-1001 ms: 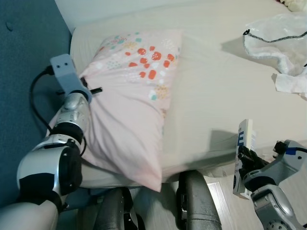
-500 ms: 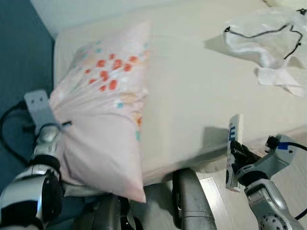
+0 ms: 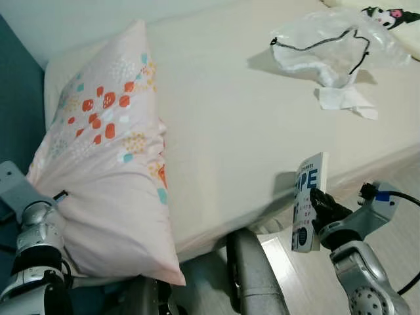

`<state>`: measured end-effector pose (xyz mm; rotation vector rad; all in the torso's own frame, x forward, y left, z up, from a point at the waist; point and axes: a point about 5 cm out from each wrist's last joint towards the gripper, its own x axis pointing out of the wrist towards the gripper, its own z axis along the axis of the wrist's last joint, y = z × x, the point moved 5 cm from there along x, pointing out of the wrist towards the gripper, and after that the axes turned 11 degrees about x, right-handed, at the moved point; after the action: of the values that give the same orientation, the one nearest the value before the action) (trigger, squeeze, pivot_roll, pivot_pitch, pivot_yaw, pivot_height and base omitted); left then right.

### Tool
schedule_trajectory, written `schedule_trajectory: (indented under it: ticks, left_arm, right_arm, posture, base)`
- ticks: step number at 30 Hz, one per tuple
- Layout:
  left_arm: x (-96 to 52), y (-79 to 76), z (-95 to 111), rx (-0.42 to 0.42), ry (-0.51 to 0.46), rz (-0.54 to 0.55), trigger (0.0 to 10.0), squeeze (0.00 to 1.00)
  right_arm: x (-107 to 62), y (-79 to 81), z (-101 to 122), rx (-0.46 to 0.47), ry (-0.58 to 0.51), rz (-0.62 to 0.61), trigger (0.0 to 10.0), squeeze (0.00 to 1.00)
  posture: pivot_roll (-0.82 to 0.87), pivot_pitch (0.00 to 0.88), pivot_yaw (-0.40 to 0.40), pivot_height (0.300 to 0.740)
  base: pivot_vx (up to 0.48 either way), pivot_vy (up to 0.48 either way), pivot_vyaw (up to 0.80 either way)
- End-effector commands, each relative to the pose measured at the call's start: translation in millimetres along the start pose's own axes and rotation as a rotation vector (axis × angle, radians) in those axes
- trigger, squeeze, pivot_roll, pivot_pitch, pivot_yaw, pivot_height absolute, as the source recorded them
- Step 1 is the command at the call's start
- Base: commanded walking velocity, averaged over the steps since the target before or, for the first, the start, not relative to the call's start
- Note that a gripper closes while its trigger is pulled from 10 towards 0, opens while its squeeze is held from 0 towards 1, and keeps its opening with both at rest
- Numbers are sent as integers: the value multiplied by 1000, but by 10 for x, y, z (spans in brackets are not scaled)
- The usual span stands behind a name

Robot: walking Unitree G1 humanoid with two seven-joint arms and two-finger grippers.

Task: Clean up the room

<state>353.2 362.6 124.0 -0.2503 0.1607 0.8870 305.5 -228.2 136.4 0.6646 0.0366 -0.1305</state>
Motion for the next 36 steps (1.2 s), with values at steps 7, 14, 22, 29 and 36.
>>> schedule_trajectory:
  ticks: [7, 14, 22, 29, 36]
  left_arm:
    - [-110, 173, 917, -170, -199, 46, 0, 0]
    - [-132, 776, 847, -157, -167, 185, 0, 0]
    - [-496, 1643, 199, -33, 13, 377, 0, 0]
    - [-832, 1990, 4, 9, 84, 448, 0, 0]
    - [-1059, 1656, -407, -34, 233, 359, 0, 0]
  right_arm:
    - [39, -61, -222, 18, 83, -24, 10000, 0]
    - [71, -27, -274, 22, 105, -5, 10000, 0]
    - [152, 81, -338, 32, 130, 37, 10000, 0]
    - [194, 130, -386, 41, 147, 60, 10000, 0]
    - [236, 210, -423, 46, 157, 86, 10000, 0]
  posture:
    - [-93, 332, 61, 603]
    - [-71, 328, 42, 603]
    - [-42, 318, 33, 603]
    - [-20, 310, 24, 603]
    - [-24, 303, 20, 603]
  base:
    - [0, 0, 0]
    - [0, 0, 0]
    - [0, 0, 0]
    - [0, 0, 0]
    - [0, 0, 0]
